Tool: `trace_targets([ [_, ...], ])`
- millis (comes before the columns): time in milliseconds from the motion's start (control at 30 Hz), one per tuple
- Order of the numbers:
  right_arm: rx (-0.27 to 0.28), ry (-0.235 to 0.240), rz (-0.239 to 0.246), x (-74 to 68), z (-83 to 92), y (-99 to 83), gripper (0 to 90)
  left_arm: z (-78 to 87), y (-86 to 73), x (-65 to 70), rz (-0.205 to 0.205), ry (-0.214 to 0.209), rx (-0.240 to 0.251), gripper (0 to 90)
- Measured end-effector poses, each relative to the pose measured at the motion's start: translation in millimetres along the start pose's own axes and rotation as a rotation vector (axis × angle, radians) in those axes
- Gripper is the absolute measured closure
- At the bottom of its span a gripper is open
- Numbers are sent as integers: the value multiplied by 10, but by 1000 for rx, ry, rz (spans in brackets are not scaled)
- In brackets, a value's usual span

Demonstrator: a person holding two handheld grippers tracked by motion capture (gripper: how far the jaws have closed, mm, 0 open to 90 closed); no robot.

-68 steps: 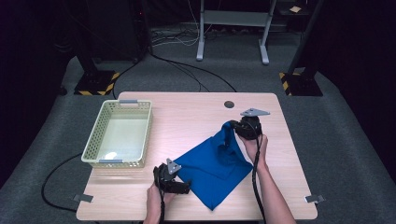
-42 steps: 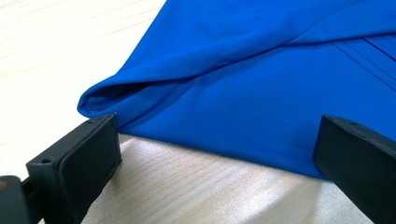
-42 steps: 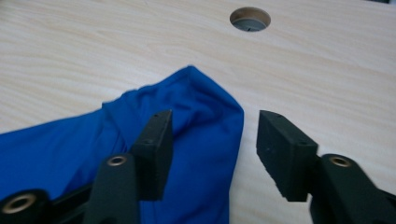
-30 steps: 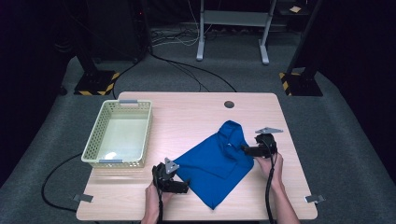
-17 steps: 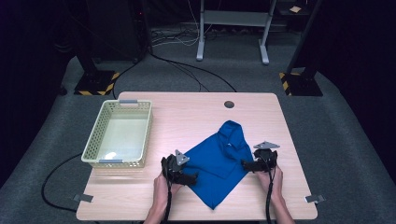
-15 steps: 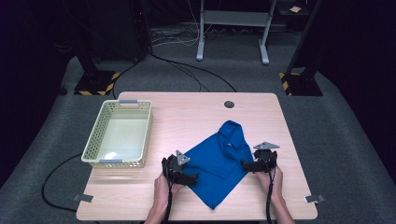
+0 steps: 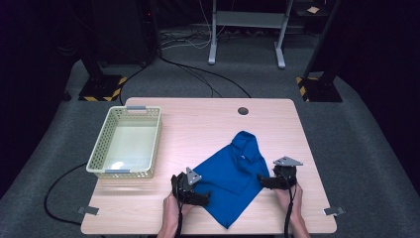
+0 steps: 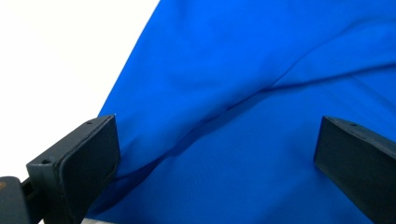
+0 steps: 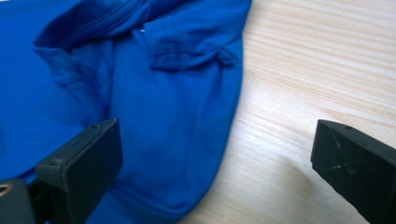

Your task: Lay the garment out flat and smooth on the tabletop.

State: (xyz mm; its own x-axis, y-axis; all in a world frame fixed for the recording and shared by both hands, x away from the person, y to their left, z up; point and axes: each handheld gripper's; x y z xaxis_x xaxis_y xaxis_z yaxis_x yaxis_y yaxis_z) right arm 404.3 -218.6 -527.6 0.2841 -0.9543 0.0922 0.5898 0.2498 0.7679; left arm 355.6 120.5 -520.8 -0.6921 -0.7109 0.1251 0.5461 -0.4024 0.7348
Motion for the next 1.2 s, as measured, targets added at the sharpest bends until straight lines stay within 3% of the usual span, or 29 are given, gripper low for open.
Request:
trace_targets([
  [133,-21,-11,1,21,-35,19,16,-52,209,161,-52,-48,0,6],
  [333,-37,-16,7,10,-50,24,23,-371,457,421,-118,-108,-44,39],
  [600,-43,-2,0,23,-56,26,38,-674,621,694,-176,-116,-113,217],
  [767,-53,-14,19,0,-66,30,41,-696,618,748,-192,-104,-121,392],
  [1000,-54,-19,22,-7,-65,31,45,-698,651,740,-220,-93,-118,734],
  [1167,-52,-20,18,-6,-65,30,49,-677,664,700,-207,-95,-103,826],
  [1200,-52,-21,17,-5,-65,30,50,-633,685,653,-188,-100,-75,835],
])
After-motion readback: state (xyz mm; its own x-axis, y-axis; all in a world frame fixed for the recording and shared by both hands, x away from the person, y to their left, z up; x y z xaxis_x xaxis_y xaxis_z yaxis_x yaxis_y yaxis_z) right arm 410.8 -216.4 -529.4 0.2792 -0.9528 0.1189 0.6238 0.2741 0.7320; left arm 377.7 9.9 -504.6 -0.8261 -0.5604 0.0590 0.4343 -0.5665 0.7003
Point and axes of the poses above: each handheld gripper's, and its own axes: z roughly backward along the jaws, y roughly out of its top, x roughly to its right, and after that the axes turned 11 degrees about -y, right-handed
